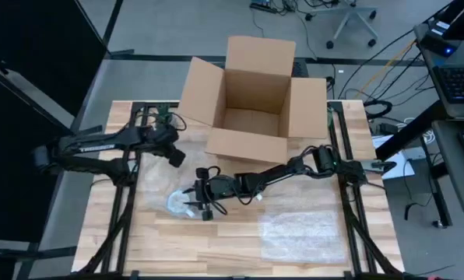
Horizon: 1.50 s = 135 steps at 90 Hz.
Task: Wrap mug
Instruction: Wrap the red mug with the bubble wrap
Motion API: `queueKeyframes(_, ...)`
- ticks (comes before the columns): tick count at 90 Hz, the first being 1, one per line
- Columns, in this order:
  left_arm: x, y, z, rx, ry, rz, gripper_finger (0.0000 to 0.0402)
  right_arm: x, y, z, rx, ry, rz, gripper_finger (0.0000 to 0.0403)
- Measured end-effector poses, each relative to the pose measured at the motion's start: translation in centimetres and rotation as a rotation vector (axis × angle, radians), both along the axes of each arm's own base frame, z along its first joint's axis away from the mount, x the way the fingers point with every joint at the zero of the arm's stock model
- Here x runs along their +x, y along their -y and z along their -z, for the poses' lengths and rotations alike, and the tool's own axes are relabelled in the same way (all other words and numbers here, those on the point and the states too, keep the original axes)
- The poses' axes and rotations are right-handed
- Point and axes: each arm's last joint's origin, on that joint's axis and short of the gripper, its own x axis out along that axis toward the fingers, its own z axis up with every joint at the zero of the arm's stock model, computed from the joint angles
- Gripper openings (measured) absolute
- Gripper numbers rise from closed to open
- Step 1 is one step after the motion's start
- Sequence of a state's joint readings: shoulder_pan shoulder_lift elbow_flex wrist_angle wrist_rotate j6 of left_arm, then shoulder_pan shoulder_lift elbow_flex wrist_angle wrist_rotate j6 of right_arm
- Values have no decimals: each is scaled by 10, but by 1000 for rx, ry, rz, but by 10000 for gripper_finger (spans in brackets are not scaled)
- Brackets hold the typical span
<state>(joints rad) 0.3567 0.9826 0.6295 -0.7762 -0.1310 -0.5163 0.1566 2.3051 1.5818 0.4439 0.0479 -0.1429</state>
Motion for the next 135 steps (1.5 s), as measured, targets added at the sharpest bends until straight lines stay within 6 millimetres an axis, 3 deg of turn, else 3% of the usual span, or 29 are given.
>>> queueKeyframes(55, -10, 41, -31, -57, 236, 145, 1, 0, 0, 0, -1, -5, 0, 157)
queueKeyframes(96, -8, 60, -82, -25, 402, 267, 1, 0, 0, 1, -1, -7, 0, 157)
queueKeyframes(135, -10, 93, -83, -103, 413, 454, 1, 0, 0, 1, -3, -12, 4, 157)
